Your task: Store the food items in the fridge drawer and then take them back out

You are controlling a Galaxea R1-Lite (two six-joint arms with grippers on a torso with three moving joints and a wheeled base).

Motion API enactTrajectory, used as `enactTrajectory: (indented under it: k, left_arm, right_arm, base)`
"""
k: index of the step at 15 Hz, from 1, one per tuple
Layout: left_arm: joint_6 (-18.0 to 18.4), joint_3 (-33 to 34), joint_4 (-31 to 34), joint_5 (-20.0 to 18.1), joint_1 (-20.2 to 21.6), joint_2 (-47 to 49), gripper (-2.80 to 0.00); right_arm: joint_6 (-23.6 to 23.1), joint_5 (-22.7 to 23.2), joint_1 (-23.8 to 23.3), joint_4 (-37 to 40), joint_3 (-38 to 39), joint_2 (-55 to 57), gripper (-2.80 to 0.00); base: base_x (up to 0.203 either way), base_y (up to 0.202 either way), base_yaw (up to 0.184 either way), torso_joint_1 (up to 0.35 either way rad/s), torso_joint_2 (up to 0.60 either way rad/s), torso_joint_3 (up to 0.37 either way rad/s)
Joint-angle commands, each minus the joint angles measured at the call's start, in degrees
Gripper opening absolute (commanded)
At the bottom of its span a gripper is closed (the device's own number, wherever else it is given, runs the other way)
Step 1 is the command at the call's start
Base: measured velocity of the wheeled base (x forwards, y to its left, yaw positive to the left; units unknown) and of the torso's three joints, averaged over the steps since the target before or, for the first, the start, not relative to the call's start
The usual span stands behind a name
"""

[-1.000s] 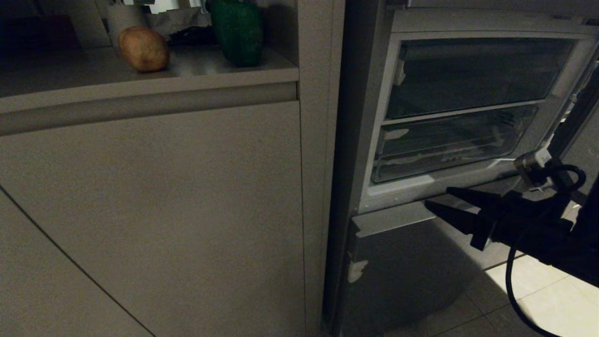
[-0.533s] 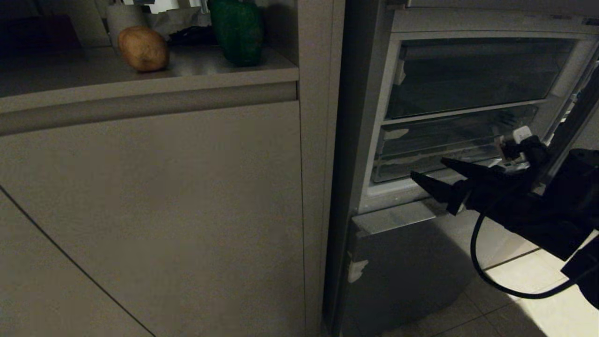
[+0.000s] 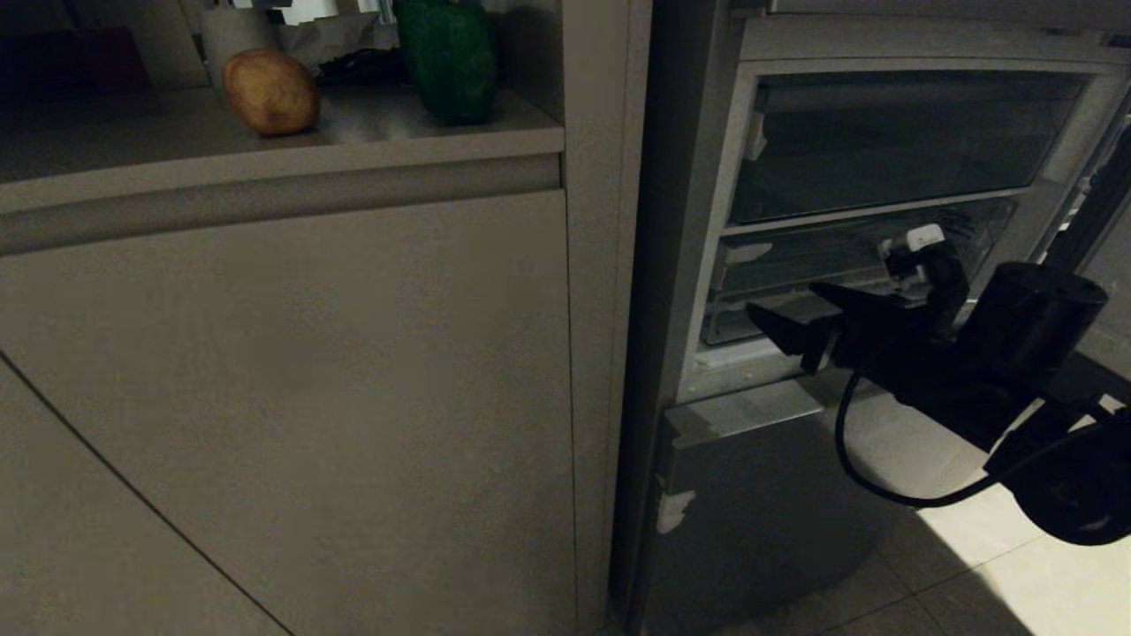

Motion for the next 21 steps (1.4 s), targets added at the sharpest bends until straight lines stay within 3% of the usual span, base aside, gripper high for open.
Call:
enactTrajectory:
  k: [1,9,21]
  left_arm:
    - [0.0,0.0,0.0,0.0,0.0,0.1,-2.8]
    - [0.0,0.0,0.0,0.0,0.0,0.1,-2.8]
    - [0.0,0.0,0.0,0.0,0.0,0.1,-2.8]
  right_arm:
    - [0.0,-2.1,1.2,-0.4,-3.6,3.1,0.0]
    - [0.0,-5.3,2.6,-0.3,-9.4,6.7,0.0]
    - [0.2,-5.3,2.7,-0.3,-12.4,9.4,0.0]
  base:
    - [0.0,0.0,0.0,0.0,0.0,0.0]
    - [0.0,0.0,0.0,0.0,0.0,0.0]
    - [0.0,0.0,0.0,0.0,0.0,0.0]
